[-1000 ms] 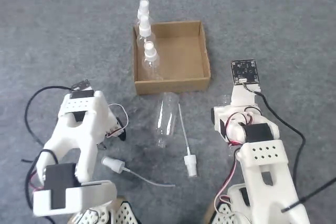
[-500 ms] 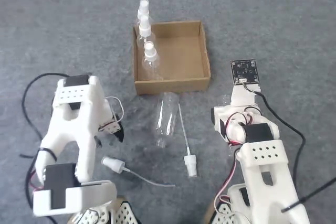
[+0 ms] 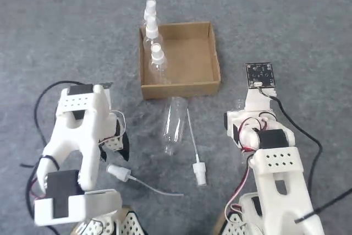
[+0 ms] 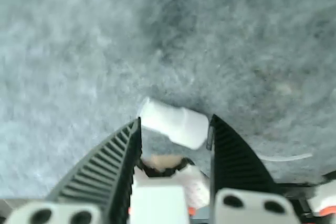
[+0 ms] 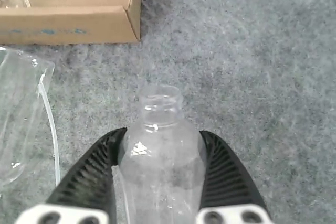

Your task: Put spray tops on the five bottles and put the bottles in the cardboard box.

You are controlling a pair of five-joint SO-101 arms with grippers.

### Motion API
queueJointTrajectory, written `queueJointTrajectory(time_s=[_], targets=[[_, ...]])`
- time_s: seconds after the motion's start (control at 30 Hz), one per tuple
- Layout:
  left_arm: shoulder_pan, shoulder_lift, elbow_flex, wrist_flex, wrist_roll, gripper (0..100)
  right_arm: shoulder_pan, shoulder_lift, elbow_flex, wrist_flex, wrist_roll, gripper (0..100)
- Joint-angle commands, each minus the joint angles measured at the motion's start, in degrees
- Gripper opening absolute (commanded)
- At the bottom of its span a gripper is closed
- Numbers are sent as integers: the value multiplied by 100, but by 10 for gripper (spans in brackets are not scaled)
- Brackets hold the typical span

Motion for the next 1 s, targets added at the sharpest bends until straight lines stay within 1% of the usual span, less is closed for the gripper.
queueJointTrajectory(time_s=[0.0,0.2,0.33,0.57,0.73,0.97], targets=[[-53,-79,119,-378,-1029,192,75,-198,-70,-119,114,8],[-9,-88,22,-26,-2523,192,75,-198,-70,-119,114,9],[-9,-88,-84,-53,-3560,192,75,-198,-70,-119,114,9],[0,-88,-233,-18,-4932,191,75,-198,-70,-119,114,9],[123,-88,-233,404,-5495,191,84,-198,-62,-207,114,9],[703,-79,-180,457,-5424,191,84,-198,-62,-224,123,9]])
